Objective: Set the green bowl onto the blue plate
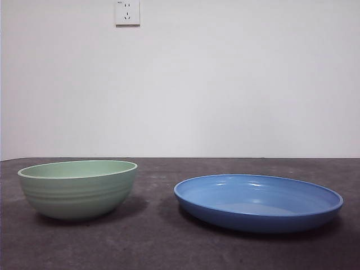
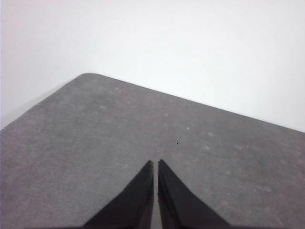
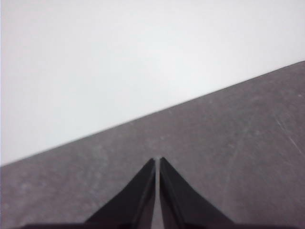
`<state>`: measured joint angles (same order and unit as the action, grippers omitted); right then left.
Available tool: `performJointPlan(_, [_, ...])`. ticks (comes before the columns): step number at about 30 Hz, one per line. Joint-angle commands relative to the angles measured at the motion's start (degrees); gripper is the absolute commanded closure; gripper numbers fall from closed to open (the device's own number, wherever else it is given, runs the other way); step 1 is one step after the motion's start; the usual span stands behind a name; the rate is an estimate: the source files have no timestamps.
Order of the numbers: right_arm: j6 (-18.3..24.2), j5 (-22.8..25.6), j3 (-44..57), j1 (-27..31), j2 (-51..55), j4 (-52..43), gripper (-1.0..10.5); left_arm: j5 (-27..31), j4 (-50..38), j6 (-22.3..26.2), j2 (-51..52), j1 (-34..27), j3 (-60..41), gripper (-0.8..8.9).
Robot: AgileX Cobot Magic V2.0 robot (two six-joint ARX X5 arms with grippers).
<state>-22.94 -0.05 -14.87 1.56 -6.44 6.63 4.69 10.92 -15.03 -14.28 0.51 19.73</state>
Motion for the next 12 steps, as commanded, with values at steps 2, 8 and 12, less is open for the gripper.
performJointPlan(2, [-2.25,-1.66,-6.91,0.07,-5.27,2.08,9.4,-1.68,-0.02,-0.50,-6.49,0.17,8.07,7.98])
performJointPlan(8, [-1.66,-10.12,-19.52,0.07,-16.11,11.65,9.4,-8.26,4.28,-0.81,-15.54,1.51,20.46,7.98])
performJointPlan(12, [-1.49,-19.17,-26.73,-0.35,-23.32,14.93,9.4,-13.18,7.96,-0.94,-20.37,4.11,27.10,7.98])
